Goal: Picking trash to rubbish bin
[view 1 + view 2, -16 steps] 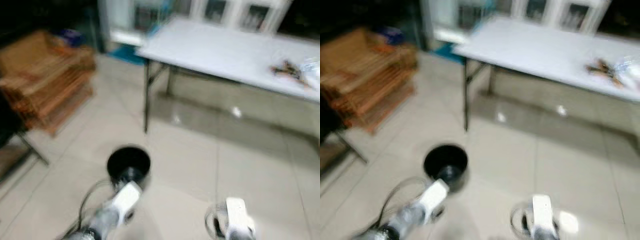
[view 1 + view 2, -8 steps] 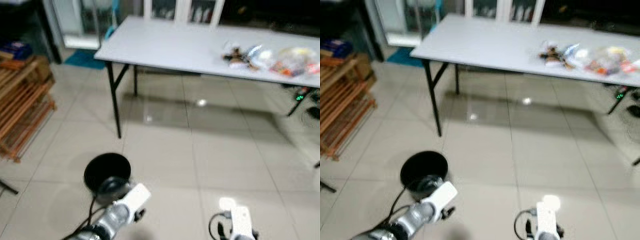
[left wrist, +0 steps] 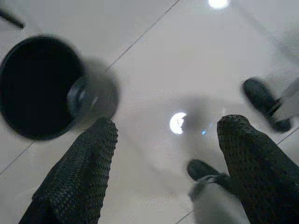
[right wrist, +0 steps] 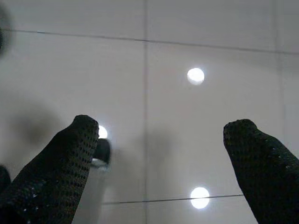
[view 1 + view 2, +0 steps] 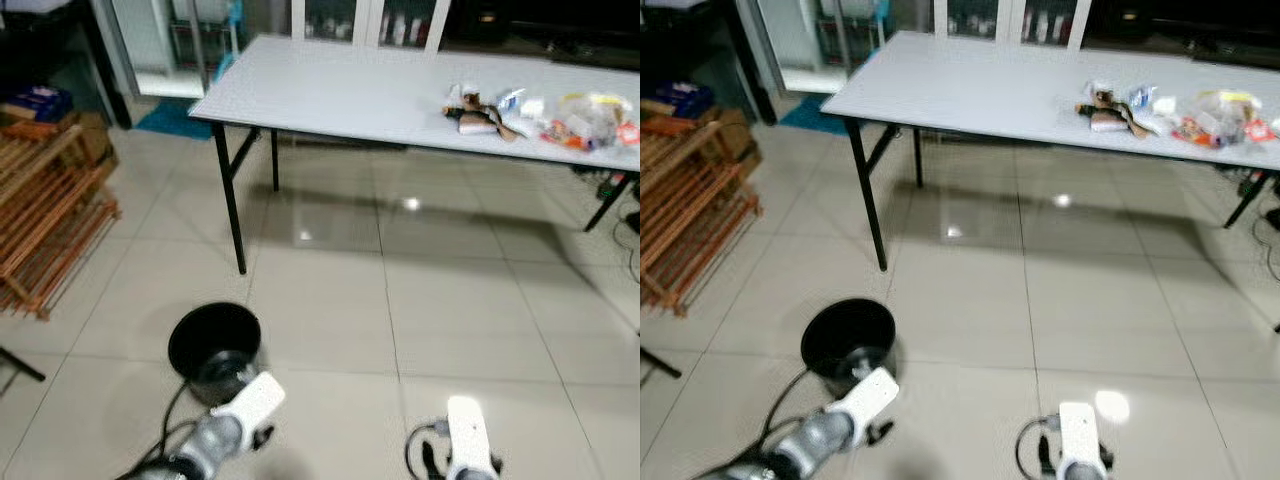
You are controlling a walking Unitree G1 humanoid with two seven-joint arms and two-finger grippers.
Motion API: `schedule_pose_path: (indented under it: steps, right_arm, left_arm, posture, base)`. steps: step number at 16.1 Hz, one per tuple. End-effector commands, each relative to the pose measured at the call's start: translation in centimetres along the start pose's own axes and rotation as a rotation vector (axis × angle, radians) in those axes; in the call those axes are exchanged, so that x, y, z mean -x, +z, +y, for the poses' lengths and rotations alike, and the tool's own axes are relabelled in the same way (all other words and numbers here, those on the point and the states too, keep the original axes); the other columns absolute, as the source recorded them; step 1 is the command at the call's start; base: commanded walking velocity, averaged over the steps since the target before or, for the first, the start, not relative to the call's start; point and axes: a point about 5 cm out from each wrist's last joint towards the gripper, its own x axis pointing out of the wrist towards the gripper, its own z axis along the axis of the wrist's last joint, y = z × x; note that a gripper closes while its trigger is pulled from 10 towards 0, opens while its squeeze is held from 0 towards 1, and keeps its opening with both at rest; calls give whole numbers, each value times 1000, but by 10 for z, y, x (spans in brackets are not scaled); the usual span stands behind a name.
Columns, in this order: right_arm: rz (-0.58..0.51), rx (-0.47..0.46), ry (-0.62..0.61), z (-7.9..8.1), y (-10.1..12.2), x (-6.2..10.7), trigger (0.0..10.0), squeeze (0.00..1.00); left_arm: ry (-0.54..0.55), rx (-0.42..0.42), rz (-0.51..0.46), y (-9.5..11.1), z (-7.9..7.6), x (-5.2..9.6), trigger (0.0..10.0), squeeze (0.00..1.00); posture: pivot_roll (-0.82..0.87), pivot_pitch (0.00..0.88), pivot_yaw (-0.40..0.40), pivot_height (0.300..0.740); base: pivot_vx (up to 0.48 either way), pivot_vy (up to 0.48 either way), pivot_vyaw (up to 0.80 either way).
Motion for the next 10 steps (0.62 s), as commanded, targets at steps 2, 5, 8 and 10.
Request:
schedule_pose_path:
  steps: [2,5,8,10]
  right_arm:
    - [0,18,3,2,-3,2,10000,0]
    - [1,29,8,4,-5,4,10000,0]
    - [2,34,10,5,-6,5,10000,0]
    - [2,39,10,6,-7,5,10000,0]
  left_arm:
    - [-6,-12,11,-5,1,1,10000,0]
    - [-6,-12,16,-7,1,2,10000,0]
    - [-6,-16,19,-9,1,2,10000,0]
    - [-7,-21,20,-10,1,2,10000,0]
  posture:
    - [60,17,-30,740]
    - [59,21,-31,740]
    - [56,22,-32,740]
    - [54,22,-32,740]
  base:
    - [0,-480,0]
    - [0,-472,0]
    - [0,-477,0]
    - [0,-472,0]
